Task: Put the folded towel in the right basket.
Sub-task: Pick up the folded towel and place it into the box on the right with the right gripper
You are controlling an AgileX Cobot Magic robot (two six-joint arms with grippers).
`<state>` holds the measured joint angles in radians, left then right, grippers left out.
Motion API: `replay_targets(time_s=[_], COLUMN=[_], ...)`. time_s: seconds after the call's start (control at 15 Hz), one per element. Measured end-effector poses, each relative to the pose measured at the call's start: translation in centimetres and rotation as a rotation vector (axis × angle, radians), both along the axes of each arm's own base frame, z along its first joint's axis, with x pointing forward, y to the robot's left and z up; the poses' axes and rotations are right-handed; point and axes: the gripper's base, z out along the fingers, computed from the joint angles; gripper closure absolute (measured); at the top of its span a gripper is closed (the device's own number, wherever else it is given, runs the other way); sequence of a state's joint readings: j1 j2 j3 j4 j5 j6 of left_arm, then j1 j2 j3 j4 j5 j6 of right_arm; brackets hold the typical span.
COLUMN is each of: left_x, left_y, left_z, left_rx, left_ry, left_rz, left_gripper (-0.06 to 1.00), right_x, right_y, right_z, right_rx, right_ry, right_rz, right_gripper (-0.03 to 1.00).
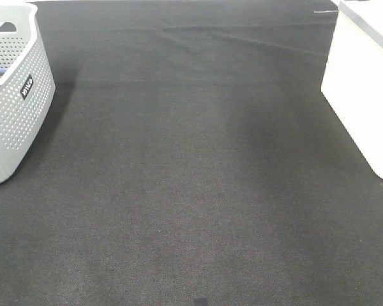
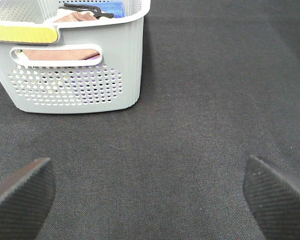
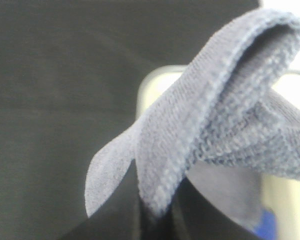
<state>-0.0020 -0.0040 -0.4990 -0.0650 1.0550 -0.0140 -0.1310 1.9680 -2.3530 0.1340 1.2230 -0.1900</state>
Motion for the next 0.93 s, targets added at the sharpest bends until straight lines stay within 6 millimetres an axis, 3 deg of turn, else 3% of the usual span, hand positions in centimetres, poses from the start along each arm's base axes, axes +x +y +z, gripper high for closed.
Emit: replay_targets(time_s=[0.13,0.27,0.47,0.6,0.93], left_x=[0.0,0.0,0.0,0.0,0.0], left_y=[0.0,0.0,0.0,0.0,0.0], left_z=[0.0,0.0,0.0,0.0,0.0], left_rx=[0.0,0.0,0.0,0.0,0.0], left_ry=[0.0,0.0,0.0,0.0,0.0], left_rz=[0.0,0.0,0.0,0.0,0.0], left_gripper=[-0.02,-0.02,-0.02,-0.02,-0.02], right_x=[0.0,0.3,1.7,2.5,2.8], right_y=[-3.8,-5.8,-6.7,-7.0,-7.0], right_z=[-2.1,-4.0,-8.1,-10.3,-11.2], right_rx=[0.013,0.037,0.099,0.112,0.127], right_ry=[0.071,0.126,0.226,0.281,0.298], right_rz=[-0.088,-0.129,-0.134,-0.135,-0.133], right_gripper=[0.9,0.9,0.9,0.85,0.26])
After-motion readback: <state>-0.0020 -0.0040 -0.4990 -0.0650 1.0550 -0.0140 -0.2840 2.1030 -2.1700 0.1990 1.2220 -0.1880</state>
